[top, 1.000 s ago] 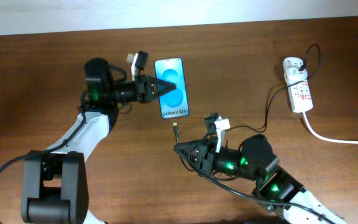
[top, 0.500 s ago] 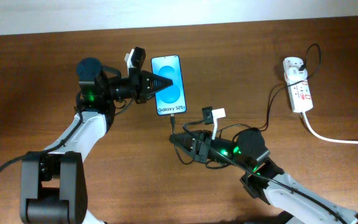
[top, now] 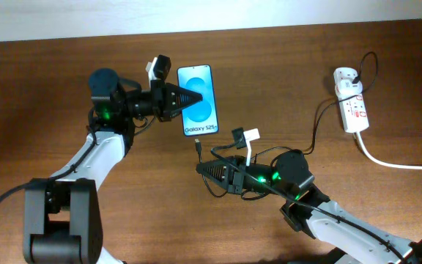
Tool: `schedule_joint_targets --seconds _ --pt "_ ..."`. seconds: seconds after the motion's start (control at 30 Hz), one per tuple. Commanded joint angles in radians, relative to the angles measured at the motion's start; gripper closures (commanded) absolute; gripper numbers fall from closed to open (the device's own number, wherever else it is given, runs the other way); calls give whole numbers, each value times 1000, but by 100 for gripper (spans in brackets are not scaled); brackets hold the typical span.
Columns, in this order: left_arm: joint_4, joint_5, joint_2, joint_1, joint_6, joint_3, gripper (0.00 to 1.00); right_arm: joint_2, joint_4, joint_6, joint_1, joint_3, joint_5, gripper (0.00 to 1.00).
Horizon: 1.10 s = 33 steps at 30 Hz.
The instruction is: Plug charger to phone and switch on socket
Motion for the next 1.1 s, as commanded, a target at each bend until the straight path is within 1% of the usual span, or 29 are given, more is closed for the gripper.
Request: schedule_joint_targets --seconds 0.0,0.17,0.73,0.8,1.07 --pt "13 14 -11 25 -2 16 100 -1 8 0 -4 8 -11 96" --pt "13 14 -11 25 -2 16 100 0 30 1 -4 8 14 96" --pt "13 41 -11 25 -1 16 100 0 10 0 -3 8 66 96" --pt "13 37 -11 25 26 16 100 0 10 0 -3 8 53 96" --pt "13 22 -11 25 44 16 100 0 10 0 -3 8 51 96"
